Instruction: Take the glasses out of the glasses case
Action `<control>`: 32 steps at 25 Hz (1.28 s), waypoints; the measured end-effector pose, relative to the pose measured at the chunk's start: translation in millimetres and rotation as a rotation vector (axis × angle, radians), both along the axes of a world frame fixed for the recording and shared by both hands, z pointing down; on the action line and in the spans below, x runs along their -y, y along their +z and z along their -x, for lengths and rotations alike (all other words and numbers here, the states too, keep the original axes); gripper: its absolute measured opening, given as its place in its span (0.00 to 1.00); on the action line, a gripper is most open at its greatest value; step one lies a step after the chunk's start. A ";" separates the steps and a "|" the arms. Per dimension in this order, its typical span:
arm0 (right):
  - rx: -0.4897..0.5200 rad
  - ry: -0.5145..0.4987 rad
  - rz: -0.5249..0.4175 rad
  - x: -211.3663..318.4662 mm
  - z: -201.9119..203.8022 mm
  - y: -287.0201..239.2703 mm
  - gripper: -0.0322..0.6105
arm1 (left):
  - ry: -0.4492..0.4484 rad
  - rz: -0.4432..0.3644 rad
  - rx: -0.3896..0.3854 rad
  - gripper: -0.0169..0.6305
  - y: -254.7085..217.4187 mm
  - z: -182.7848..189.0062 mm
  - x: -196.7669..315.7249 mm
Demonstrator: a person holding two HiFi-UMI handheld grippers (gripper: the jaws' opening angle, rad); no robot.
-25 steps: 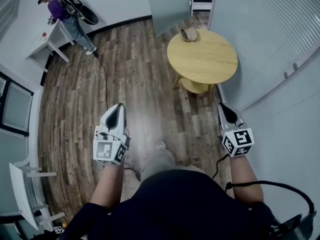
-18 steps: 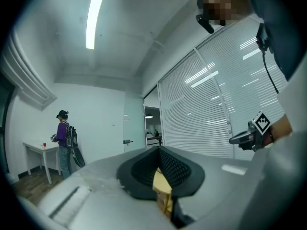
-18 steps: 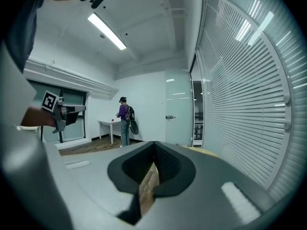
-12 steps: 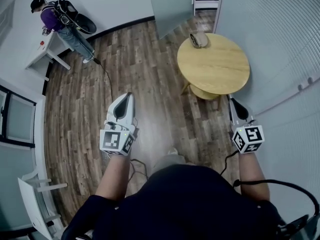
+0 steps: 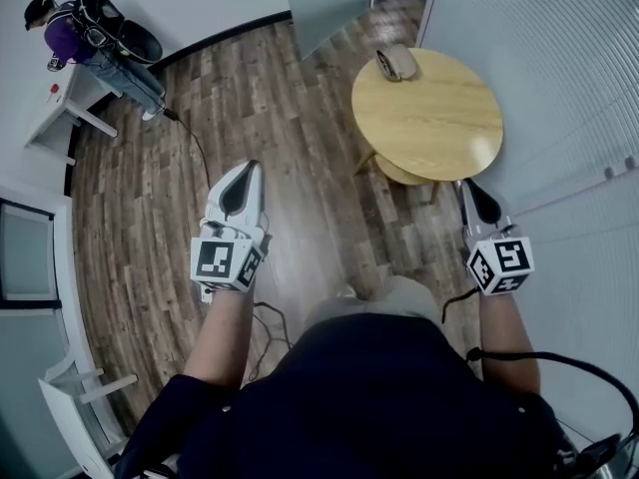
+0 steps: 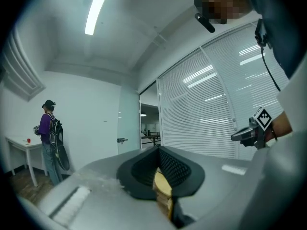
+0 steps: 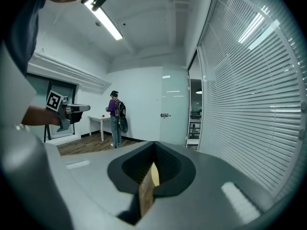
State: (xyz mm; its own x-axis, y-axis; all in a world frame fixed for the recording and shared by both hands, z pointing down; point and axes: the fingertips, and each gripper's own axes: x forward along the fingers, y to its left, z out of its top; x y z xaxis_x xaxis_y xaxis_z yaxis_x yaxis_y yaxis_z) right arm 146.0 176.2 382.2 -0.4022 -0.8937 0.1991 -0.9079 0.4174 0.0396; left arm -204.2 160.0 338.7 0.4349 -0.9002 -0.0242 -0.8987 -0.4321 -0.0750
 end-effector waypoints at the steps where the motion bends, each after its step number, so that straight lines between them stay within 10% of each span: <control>1: 0.000 0.004 0.003 3.2 1.4 1.8 0.06 | 0.003 0.004 -0.003 0.03 2.2 1.5 5.2; 32: 0.048 -0.094 0.012 308.0 36.8 4.9 0.06 | -0.101 -0.013 0.085 0.03 -30.9 32.7 245.9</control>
